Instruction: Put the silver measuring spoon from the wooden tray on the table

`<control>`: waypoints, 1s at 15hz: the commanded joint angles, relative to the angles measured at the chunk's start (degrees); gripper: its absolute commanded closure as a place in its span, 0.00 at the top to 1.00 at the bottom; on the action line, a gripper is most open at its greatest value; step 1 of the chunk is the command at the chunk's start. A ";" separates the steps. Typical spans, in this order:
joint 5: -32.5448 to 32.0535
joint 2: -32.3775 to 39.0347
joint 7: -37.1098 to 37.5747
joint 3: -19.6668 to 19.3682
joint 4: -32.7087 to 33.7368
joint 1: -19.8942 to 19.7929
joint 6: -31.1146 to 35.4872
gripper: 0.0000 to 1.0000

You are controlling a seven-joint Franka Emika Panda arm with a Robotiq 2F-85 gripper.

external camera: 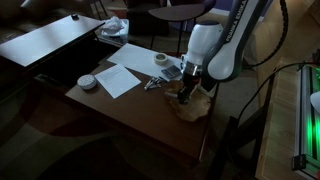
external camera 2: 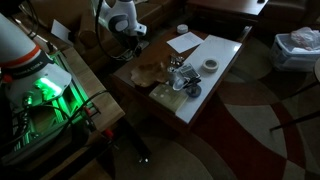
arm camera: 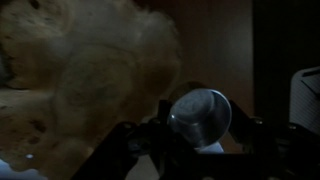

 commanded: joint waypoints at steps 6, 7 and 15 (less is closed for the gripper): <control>1.43 -0.50 -0.35 5.54 -0.01 -0.32 4.13 0.58; 1.43 -0.49 -0.40 5.33 -0.02 -0.54 4.12 0.58; 12.04 7.02 12.77 -9.62 15.26 21.63 -2.92 0.33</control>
